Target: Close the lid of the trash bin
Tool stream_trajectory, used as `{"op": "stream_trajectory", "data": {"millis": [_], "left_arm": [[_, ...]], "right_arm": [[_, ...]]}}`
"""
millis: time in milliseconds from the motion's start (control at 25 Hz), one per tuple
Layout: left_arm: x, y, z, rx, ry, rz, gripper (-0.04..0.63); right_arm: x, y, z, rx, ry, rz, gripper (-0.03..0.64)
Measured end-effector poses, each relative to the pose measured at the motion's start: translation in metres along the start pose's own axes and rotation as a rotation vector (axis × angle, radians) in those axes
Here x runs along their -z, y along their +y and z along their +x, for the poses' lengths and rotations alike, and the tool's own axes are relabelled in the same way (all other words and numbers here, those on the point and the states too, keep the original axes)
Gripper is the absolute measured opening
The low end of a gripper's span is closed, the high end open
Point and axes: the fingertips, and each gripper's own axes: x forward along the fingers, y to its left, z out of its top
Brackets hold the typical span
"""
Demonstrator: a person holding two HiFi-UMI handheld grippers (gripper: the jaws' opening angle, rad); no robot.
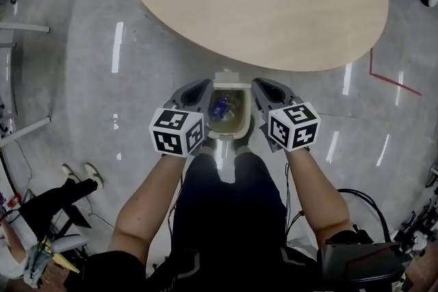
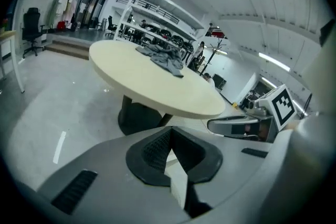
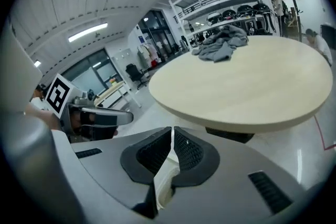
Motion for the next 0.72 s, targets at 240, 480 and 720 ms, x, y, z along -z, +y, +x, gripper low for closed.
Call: {"op": "stream_trajectory", "data": {"millis": [240, 480, 720], "left_arm": [[0.037, 0.031, 0.049, -0.018, 0.097, -0.007, 0.0], [0.057, 0.044, 0.088, 0.005, 0.147, -0.012, 0.0], [0.088, 0.045, 0.105, 0.021, 0.211, -0.04, 0.0]], "right_arm": [[0.044, -0.032, 0.04, 0.035, 0.078, 0.024, 0.011], [0.066, -0.054, 0.065, 0.061, 0.113, 0.051, 0.011], [0.09, -0.057, 0.082, 0.058, 0.149, 0.087, 0.011]]}}
